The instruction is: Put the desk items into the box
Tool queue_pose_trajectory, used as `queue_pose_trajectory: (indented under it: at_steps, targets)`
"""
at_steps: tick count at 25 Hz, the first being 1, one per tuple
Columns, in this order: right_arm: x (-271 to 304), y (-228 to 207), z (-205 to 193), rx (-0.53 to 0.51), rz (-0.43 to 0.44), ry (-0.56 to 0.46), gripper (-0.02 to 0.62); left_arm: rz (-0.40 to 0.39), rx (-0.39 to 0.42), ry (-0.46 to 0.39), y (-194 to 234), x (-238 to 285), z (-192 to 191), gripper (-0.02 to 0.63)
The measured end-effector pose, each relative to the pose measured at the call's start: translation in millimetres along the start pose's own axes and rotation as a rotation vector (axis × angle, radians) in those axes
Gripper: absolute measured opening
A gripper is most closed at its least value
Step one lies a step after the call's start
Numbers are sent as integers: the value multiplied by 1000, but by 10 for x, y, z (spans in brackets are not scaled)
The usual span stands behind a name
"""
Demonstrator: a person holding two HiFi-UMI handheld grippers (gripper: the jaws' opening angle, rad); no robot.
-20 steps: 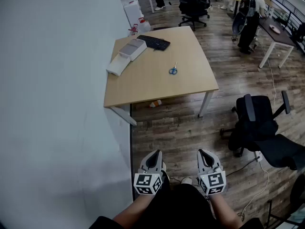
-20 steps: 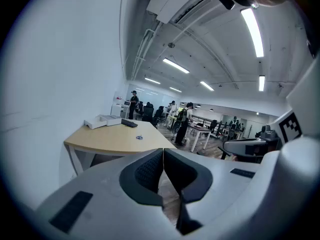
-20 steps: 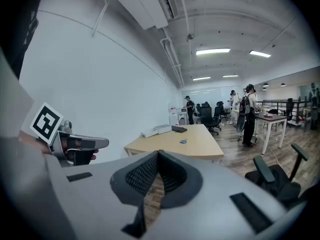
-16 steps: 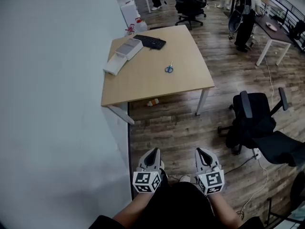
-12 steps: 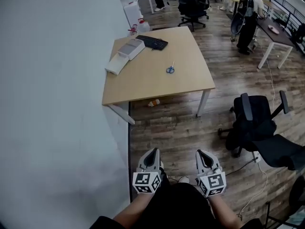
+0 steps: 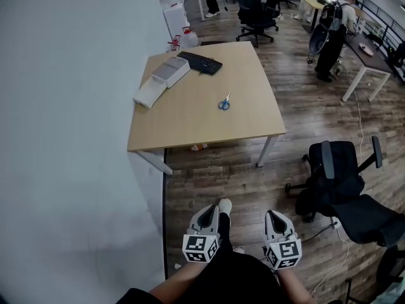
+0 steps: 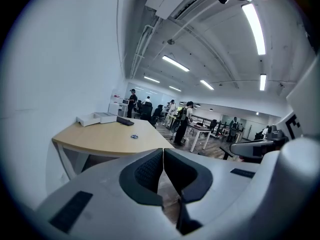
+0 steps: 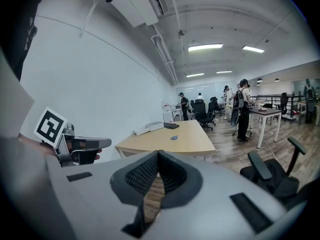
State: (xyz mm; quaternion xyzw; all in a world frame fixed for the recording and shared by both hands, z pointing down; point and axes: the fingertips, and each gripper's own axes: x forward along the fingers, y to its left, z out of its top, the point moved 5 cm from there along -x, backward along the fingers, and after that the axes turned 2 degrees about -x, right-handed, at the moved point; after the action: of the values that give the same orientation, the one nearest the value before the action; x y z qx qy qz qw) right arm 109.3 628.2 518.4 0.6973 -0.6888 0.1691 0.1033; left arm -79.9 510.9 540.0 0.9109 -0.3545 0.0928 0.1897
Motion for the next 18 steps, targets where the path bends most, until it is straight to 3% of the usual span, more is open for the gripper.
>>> queue_pose_trajectory:
  at_steps: [11,15,18]
  targets:
    - [1066,-907,374,53,-151,108,58,-146,137,60,273,1714,623,18]
    - [1464,-1065,594,67,-178,116,58,-228,106,57,437,2160,892,18]
    - [1780,-1115,717,46,-201,120,58,-241,124,57,597,2455,1035,18]
